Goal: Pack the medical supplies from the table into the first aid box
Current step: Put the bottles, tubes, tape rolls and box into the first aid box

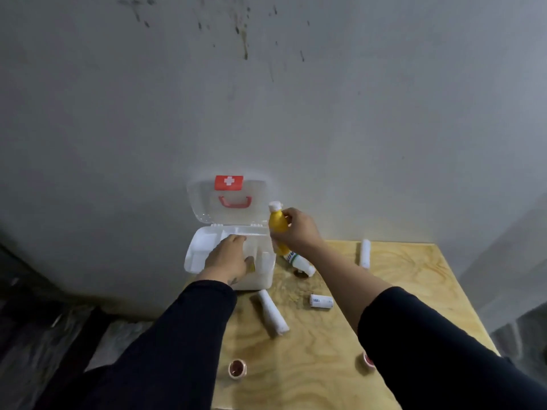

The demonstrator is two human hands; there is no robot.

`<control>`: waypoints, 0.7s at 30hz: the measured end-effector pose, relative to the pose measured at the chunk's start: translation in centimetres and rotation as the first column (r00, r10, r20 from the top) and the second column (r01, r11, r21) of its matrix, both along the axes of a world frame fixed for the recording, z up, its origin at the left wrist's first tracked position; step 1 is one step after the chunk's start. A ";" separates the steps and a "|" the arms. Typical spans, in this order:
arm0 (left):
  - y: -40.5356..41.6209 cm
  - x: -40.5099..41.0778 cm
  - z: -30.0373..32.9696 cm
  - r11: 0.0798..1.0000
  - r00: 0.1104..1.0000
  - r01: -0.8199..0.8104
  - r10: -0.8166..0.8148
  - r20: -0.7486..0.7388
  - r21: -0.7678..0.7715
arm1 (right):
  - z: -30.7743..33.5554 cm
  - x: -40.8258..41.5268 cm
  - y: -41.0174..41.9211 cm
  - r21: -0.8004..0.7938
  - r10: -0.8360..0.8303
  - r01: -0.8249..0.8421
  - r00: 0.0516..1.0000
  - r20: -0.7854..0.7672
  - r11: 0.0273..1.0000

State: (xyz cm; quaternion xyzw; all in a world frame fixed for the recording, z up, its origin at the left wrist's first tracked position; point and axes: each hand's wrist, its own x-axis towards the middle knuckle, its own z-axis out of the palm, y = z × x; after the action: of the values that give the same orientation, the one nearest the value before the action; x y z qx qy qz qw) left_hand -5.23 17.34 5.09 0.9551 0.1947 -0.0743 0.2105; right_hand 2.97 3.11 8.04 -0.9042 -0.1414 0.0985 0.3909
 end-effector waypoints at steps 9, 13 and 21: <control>5.3 0.1 -3.2 0.970 0.974 0.214 -0.203 -0.100 0.117 | -3.4 0.6 6.0 -0.034 -0.035 0.035 0.999 -0.012 0.999; 6.3 0.4 -3.5 0.961 0.957 0.267 -0.255 -0.139 0.072 | -4.7 1.2 7.3 -0.121 -0.052 0.058 0.997 0.051 0.991; 7.1 0.4 -4.5 0.954 0.949 0.297 -0.288 -0.130 0.052 | -6.1 1.8 8.5 -0.239 -0.063 0.077 0.996 0.066 0.968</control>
State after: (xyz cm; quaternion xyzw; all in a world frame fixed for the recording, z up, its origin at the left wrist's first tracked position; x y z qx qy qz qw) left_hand -4.80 24.49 0.56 0.9741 0.0659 -0.1553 0.1508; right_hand 4.75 11.58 1.96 -0.9519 -0.1077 0.0749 0.2769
